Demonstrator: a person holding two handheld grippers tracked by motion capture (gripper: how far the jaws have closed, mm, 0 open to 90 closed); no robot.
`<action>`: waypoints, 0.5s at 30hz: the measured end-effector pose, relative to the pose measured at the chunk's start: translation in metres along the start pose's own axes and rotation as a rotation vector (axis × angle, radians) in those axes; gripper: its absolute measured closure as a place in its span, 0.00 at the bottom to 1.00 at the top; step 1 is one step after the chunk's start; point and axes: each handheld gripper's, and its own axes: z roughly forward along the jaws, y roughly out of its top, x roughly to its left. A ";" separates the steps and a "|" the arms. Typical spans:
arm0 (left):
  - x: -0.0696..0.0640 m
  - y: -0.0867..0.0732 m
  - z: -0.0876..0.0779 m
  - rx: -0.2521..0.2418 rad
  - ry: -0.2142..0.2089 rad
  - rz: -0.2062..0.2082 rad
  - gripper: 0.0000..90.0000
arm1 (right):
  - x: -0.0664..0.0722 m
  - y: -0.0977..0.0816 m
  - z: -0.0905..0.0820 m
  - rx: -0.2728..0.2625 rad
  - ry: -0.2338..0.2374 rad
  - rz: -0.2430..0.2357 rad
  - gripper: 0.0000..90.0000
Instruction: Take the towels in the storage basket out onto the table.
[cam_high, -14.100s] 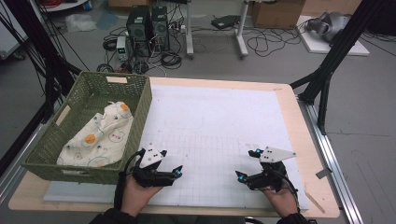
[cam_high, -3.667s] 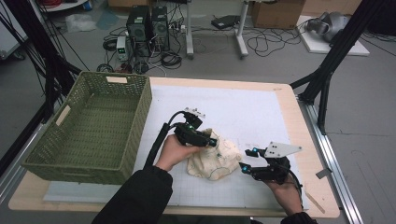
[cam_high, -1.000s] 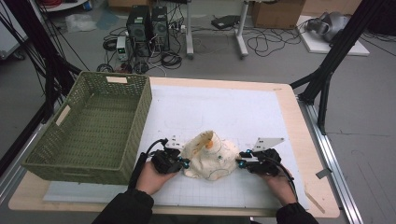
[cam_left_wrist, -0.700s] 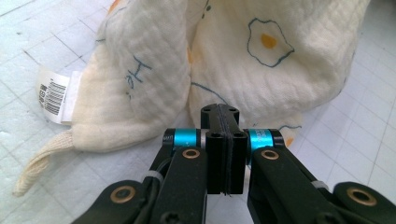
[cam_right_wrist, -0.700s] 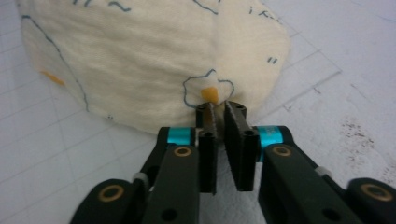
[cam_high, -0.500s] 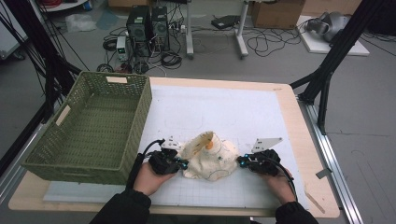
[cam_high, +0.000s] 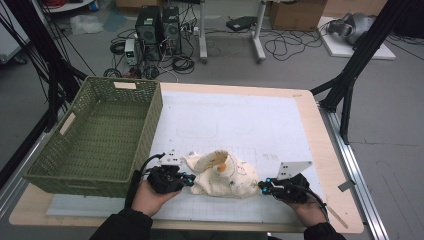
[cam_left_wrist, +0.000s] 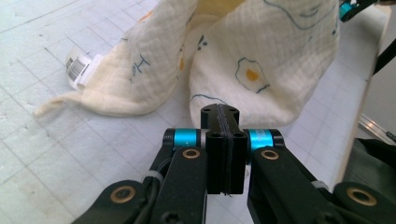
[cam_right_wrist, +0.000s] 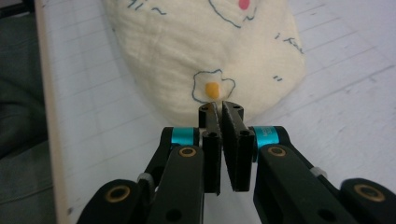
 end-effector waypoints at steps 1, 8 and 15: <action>-0.001 -0.001 -0.002 -0.002 -0.001 -0.001 0.99 | 0.003 -0.002 -0.001 -0.003 0.009 -0.002 0.96; -0.005 -0.006 -0.004 0.010 -0.015 0.012 0.99 | 0.015 -0.009 -0.001 0.036 0.054 -0.009 0.95; 0.002 0.001 0.002 -0.023 -0.021 -0.020 0.82 | 0.001 0.007 -0.010 -0.047 0.038 0.017 0.79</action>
